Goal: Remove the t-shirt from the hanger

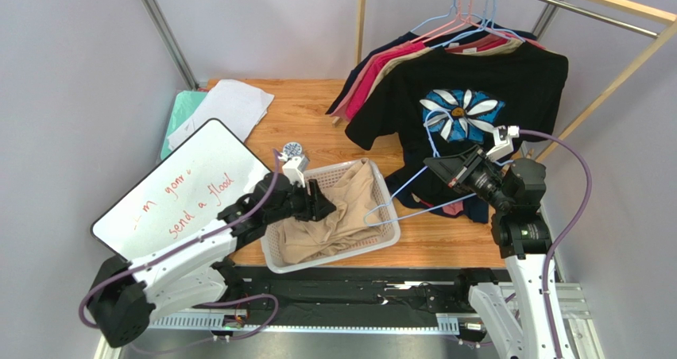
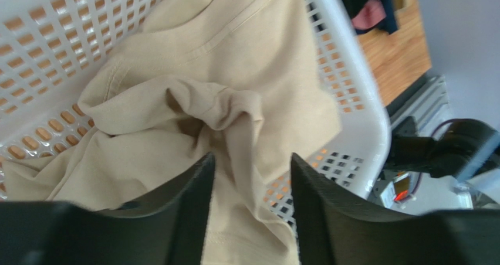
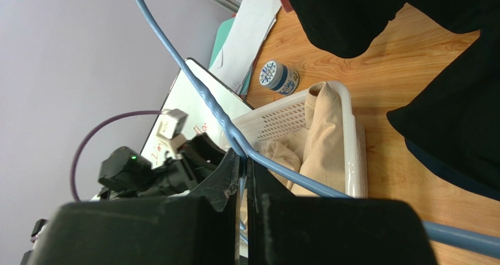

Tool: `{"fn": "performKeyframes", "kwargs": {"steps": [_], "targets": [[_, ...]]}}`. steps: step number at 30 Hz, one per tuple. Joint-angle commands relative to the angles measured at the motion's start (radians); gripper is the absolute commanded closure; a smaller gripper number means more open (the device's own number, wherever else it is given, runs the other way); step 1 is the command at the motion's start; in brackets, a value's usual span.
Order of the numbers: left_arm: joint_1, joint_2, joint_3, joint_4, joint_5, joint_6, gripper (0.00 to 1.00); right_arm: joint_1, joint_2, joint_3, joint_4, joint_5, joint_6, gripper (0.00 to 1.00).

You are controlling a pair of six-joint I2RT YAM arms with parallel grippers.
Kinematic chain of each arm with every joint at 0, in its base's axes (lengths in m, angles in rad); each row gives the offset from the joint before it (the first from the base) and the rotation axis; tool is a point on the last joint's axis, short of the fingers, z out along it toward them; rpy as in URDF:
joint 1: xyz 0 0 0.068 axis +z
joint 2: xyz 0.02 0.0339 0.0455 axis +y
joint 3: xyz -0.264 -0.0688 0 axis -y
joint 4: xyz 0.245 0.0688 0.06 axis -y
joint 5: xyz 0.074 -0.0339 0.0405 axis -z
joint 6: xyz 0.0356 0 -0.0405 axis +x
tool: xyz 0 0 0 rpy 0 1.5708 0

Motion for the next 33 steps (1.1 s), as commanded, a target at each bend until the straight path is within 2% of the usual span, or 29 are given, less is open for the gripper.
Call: {"fn": "performKeyframes", "kwargs": {"steps": [1, 2, 3, 5, 8, 12, 13, 16, 18, 22, 29, 32, 33], "targets": [[0.002, -0.188, 0.033, -0.117, -0.023, 0.029, 0.37, 0.006, 0.001, 0.004, 0.016, -0.049, -0.042, 1.00], [0.002, -0.256, 0.036, -0.153, -0.031, 0.035, 0.21, 0.006, 0.001, 0.005, 0.017, -0.049, -0.049, 1.00], [0.002, -0.289, 0.044, -0.174, -0.034, 0.038, 0.11, 0.006, 0.001, 0.005, 0.019, -0.049, -0.050, 1.00], [0.002, -0.376, 0.065, -0.234, -0.044, 0.042, 0.01, 0.006, 0.001, -0.002, 0.034, -0.053, -0.040, 1.00], [0.002, -0.464, 0.085, -0.241, -0.005, 0.045, 0.01, 0.008, 0.010, -0.006, 0.066, -0.067, -0.034, 1.00], [-0.027, -0.435, 0.061, 0.009, 0.237, 0.013, 0.07, 0.008, 0.029, -0.004, 0.119, -0.116, 0.016, 1.00], [-0.055, -0.401, 0.064, 0.063, 0.232, 0.032, 0.09, 0.008, 0.026, -0.007, 0.132, -0.127, 0.030, 1.00], [-0.197, -0.337, 0.111, 0.039, 0.056, 0.131, 0.09, 0.013, 0.014, 0.001, 0.157, -0.150, 0.055, 1.00], [-0.252, -0.286, 0.159, 0.039, 0.025, 0.160, 0.07, 0.016, 0.006, 0.013, 0.136, -0.145, 0.052, 1.00], [-0.285, -0.151, 0.231, 0.078, -0.014, 0.194, 0.06, 0.017, -0.005, 0.033, 0.119, -0.156, 0.059, 1.00], [-0.306, 0.014, 0.265, 0.192, 0.060, 0.190, 0.05, 0.033, -0.031, 0.011, 0.131, -0.148, 0.098, 1.00], [-0.340, 0.067, 0.262, 0.236, 0.072, 0.179, 0.08, 0.033, -0.032, 0.011, 0.129, -0.147, 0.099, 1.00], [-0.346, 0.074, 0.257, 0.273, 0.086, 0.168, 0.14, 0.033, -0.032, 0.010, 0.131, -0.144, 0.101, 1.00]]}}
